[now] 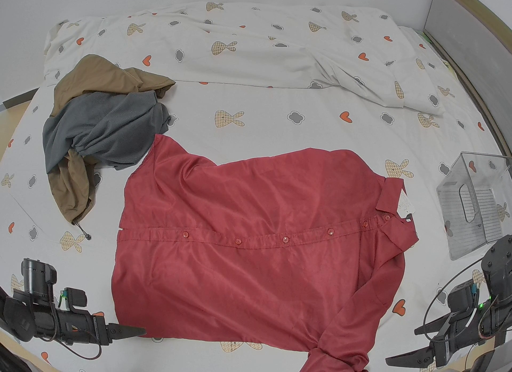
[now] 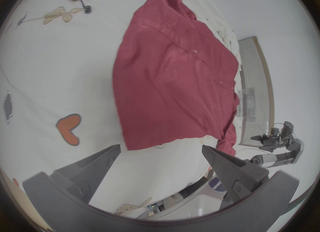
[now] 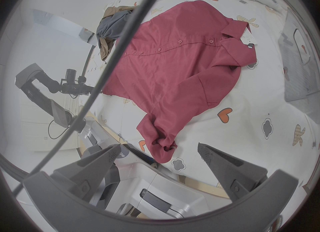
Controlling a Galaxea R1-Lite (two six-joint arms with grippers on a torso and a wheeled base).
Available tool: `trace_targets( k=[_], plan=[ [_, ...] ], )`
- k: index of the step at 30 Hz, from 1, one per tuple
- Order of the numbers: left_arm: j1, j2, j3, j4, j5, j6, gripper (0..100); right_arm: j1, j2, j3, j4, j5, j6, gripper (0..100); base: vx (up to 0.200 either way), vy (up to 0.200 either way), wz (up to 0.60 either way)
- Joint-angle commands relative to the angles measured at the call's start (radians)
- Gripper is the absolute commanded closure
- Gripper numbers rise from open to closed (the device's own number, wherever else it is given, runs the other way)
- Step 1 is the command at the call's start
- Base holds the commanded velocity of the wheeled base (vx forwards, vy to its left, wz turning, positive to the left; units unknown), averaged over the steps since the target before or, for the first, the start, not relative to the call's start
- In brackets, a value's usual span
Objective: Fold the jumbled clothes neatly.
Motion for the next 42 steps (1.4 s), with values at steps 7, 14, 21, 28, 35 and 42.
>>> trace_targets(
  k=[7, 14, 21, 28, 35, 42],
  plan=[
    [-0.035, 0.150, -0.011, -0.164, -0.041, -0.002, 0, -0.026, -0.009, 0.002, 0.000, 0.021, 0.000, 0, 0.000, 0.000, 0.00],
    [-0.039, 0.255, 0.014, -0.287, -0.039, -0.002, 0, -0.043, -0.009, 0.003, -0.001, 0.023, 0.000, 0, 0.000, 0.000, 0.00],
    [-0.052, 0.244, 0.084, -0.391, -0.041, -0.002, 100, -0.043, -0.007, 0.003, -0.001, 0.023, 0.000, 0, 0.000, 0.000, 0.00],
    [-0.044, 0.141, 0.086, -0.331, -0.030, -0.028, 100, -0.065, -0.007, 0.003, -0.001, 0.023, 0.000, 0, 0.000, 0.000, 0.00],
    [-0.035, -0.001, 0.031, -0.130, 0.094, -0.030, 100, -0.094, -0.003, 0.003, -0.001, 0.049, 0.000, 0, 0.000, 0.000, 0.00],
    [-0.032, -0.081, -0.160, 0.213, 0.222, -0.053, 100, -0.097, 0.003, 0.006, -0.026, 0.058, 0.002, 0, 0.000, 0.000, 0.00]
  ],
)
